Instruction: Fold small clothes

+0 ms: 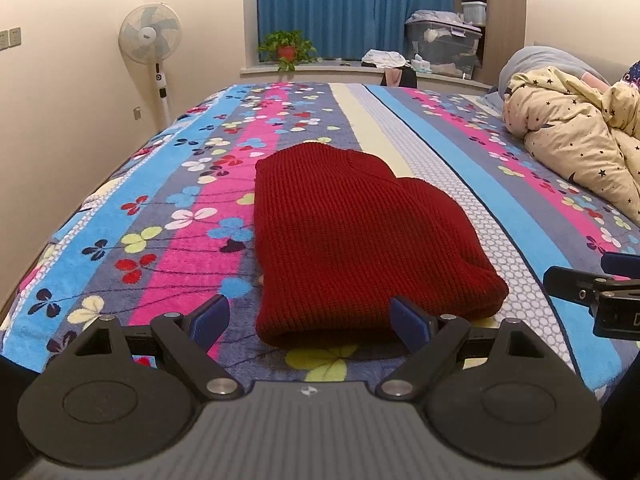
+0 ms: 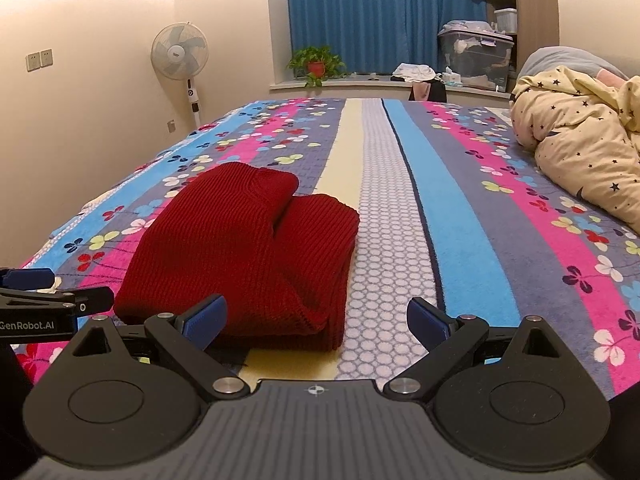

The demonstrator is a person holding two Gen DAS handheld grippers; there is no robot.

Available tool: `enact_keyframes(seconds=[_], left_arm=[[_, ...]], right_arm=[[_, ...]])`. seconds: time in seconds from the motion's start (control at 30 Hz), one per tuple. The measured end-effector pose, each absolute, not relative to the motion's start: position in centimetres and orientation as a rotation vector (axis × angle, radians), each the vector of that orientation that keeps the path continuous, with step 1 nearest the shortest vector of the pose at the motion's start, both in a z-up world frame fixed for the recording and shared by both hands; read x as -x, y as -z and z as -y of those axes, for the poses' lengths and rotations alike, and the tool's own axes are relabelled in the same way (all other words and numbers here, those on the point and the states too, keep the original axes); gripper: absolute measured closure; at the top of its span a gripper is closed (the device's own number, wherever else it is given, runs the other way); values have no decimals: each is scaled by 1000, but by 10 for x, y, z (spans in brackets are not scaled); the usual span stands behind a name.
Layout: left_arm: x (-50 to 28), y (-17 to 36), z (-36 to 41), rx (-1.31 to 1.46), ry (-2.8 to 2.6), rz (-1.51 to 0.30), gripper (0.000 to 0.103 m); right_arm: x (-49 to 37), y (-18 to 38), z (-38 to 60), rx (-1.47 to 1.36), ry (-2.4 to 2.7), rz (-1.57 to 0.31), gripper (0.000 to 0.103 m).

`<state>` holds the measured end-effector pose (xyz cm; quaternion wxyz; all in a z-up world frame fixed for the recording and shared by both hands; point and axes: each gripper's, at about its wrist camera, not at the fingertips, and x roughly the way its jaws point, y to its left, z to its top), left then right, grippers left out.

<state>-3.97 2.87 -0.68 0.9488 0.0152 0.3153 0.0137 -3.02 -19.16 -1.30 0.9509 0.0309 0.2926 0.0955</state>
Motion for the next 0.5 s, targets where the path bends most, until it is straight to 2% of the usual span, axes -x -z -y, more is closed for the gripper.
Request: enact_keyframes(seconds=[0.5], left_arm=[[38,11,-26,-27,-14,-664,12]], right_arm=[[30,15,192,-64,-199,-604,6]])
